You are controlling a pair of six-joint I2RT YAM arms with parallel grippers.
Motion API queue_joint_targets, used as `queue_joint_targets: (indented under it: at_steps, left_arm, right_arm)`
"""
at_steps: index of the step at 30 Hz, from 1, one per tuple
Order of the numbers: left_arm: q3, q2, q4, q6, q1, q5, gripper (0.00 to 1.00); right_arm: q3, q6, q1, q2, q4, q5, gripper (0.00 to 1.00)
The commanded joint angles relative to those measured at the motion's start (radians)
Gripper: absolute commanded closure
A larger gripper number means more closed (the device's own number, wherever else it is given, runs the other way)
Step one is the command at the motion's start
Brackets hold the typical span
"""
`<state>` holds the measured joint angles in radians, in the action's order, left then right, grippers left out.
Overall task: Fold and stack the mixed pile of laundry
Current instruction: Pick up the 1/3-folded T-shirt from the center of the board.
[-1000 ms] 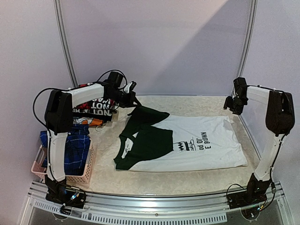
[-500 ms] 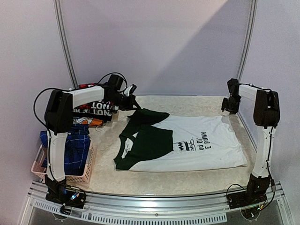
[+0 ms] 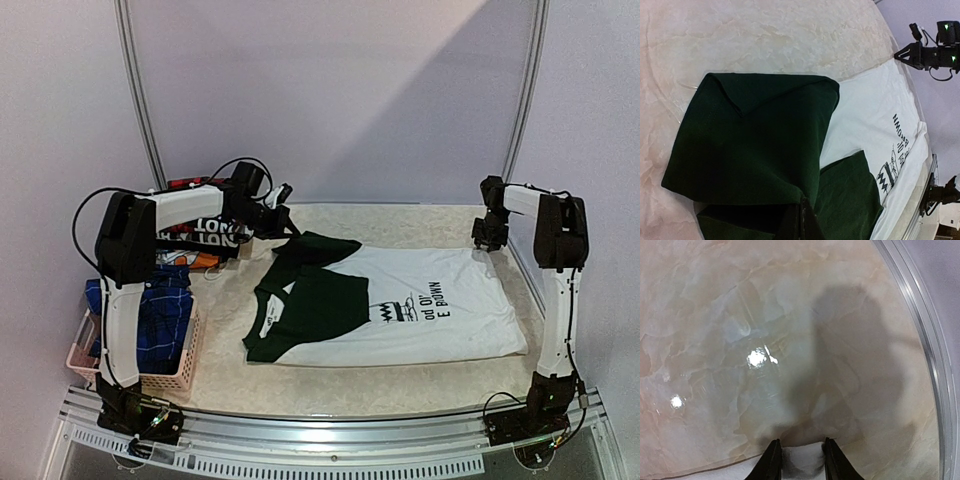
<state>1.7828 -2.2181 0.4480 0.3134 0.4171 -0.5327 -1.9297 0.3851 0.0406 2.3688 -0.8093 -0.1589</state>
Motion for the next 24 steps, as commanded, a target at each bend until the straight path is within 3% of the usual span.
queue_joint_targets:
  at_steps: [1, 10, 14, 17, 19, 24]
  left_arm:
    - [-0.015, 0.05, -0.006, -0.018, 0.014, 0.008, 1.0]
    - [-0.001, 0.044, 0.007, -0.023, 0.014, 0.014, 1.0]
    - [0.006, 0.04, 0.014, -0.023, 0.014, 0.016, 1.0]
    - [0.011, 0.037, 0.018, -0.022, 0.014, 0.016, 1.0]
    - [0.012, 0.037, 0.021, -0.025, 0.015, 0.017, 1.0]
    - [0.014, 0.038, 0.025, -0.025, 0.015, 0.02, 1.0]
  right_arm:
    - [-0.029, -0.002, 0.004, 0.033, -0.011, -0.013, 0.74]
    - [-0.068, -0.008, 0.004, 0.06, -0.028, -0.013, 0.71]
    - [-0.093, -0.014, 0.004, 0.077, -0.045, -0.031, 0.62]
    - [-0.105, -0.018, 0.004, 0.084, -0.04, -0.036, 0.6]
    - [-0.113, -0.021, 0.004, 0.088, -0.037, -0.027, 0.62]
    - [-0.119, -0.025, 0.004, 0.103, -0.043, -0.013, 0.78]
